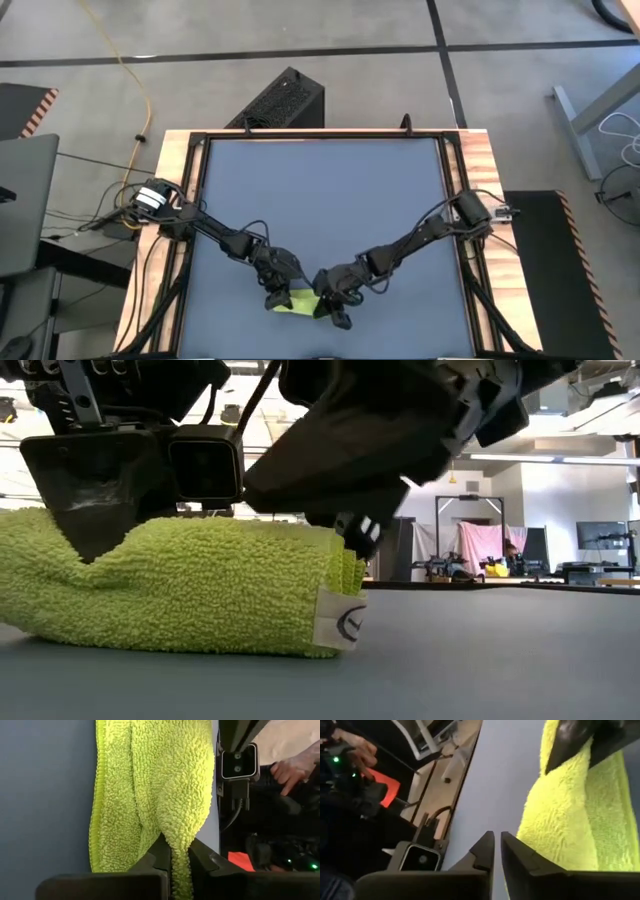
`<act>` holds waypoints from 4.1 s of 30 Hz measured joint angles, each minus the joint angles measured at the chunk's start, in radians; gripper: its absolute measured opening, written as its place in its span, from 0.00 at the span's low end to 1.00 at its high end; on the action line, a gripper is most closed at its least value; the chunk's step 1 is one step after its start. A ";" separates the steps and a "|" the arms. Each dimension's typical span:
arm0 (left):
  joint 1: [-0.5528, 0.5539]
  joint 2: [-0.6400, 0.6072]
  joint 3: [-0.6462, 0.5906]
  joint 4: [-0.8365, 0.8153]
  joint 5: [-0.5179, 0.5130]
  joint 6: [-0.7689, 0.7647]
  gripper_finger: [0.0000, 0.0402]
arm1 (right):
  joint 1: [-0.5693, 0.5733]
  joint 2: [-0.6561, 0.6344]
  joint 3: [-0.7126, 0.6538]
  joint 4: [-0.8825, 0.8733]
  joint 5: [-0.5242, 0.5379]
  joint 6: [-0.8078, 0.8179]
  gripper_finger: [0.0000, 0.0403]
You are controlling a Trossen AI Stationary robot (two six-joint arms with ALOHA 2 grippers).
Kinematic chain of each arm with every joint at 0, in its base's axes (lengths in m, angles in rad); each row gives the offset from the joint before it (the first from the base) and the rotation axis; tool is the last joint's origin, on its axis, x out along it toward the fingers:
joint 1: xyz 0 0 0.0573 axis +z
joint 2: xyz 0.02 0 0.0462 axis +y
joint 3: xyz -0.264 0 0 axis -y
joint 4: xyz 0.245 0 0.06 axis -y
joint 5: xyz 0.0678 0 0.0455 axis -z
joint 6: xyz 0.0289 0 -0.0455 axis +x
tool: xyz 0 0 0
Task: Roll towel
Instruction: Roll the green towel
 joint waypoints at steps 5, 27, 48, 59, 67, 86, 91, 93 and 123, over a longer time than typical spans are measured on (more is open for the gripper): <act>0.000 0.000 0.000 -0.001 0.000 0.014 0.07 | -0.002 -0.004 -0.002 -0.029 0.074 0.019 0.04; 0.062 -0.248 -0.010 -0.530 -0.026 0.217 0.22 | -0.040 0.089 0.001 -0.011 0.069 0.311 0.05; 0.029 -0.394 -0.011 -0.598 -0.239 0.297 0.28 | -0.130 0.140 0.091 0.153 0.103 0.218 0.05; 0.050 -0.443 -0.014 -0.714 -0.113 0.300 0.40 | -0.159 0.187 0.106 0.101 0.112 0.291 0.05; 0.081 -0.612 -0.014 -0.927 -0.186 0.317 0.41 | -0.166 0.188 0.105 0.067 0.112 0.308 0.05; -0.031 -0.458 -0.013 -0.464 -0.495 0.296 0.37 | -0.172 0.100 0.095 -0.019 0.116 0.278 0.05; -0.044 -0.382 0.010 -0.419 -0.500 0.336 0.37 | -0.173 0.058 0.100 -0.057 0.117 0.256 0.06; -0.048 -0.353 0.011 -0.428 -0.497 0.343 0.37 | -0.172 0.058 0.097 -0.073 0.111 0.256 0.06; -0.046 -0.186 0.017 -0.518 -0.499 0.008 0.02 | 0.003 -0.563 0.101 -0.885 0.657 0.144 0.05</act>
